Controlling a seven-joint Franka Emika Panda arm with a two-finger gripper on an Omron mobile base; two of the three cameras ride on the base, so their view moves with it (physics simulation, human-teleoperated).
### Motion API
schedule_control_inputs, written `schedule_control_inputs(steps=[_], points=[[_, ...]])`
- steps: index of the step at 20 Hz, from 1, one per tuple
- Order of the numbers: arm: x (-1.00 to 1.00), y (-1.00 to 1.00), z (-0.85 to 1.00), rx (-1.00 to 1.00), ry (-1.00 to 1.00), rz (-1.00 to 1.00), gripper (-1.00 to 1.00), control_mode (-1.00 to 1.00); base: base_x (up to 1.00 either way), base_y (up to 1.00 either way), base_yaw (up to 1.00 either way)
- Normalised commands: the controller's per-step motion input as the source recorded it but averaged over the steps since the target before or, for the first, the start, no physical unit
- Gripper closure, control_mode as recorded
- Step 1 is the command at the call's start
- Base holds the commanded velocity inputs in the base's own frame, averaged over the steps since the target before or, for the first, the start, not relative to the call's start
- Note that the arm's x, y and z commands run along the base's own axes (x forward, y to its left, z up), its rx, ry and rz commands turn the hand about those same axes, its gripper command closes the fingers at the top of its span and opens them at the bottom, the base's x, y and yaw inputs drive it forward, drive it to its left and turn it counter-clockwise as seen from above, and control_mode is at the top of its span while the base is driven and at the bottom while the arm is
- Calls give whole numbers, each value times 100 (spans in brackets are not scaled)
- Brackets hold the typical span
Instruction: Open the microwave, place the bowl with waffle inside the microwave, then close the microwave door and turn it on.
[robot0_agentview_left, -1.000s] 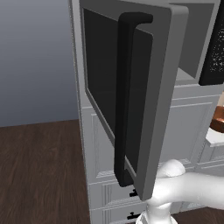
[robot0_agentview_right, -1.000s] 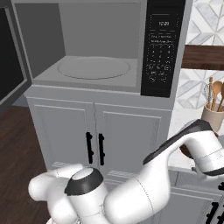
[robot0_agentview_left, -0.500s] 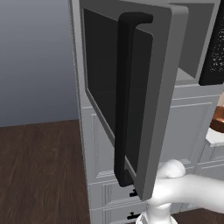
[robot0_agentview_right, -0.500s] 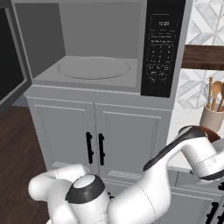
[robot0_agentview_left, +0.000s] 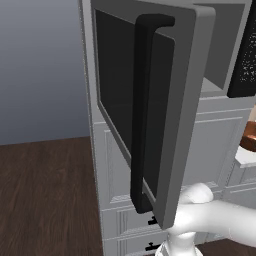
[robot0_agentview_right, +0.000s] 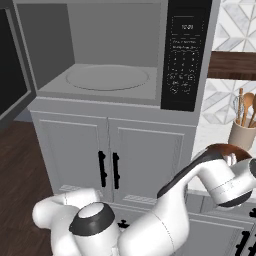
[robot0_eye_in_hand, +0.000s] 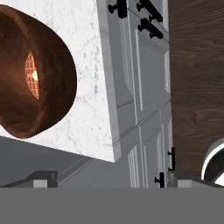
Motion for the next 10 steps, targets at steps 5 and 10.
schedule_control_inputs(steps=[5,10], points=[[9,0,0,0,-2,-6,-100,-100,0,0,0],[11,0,0,0,-2,-2,-100,-100,0,0,0]])
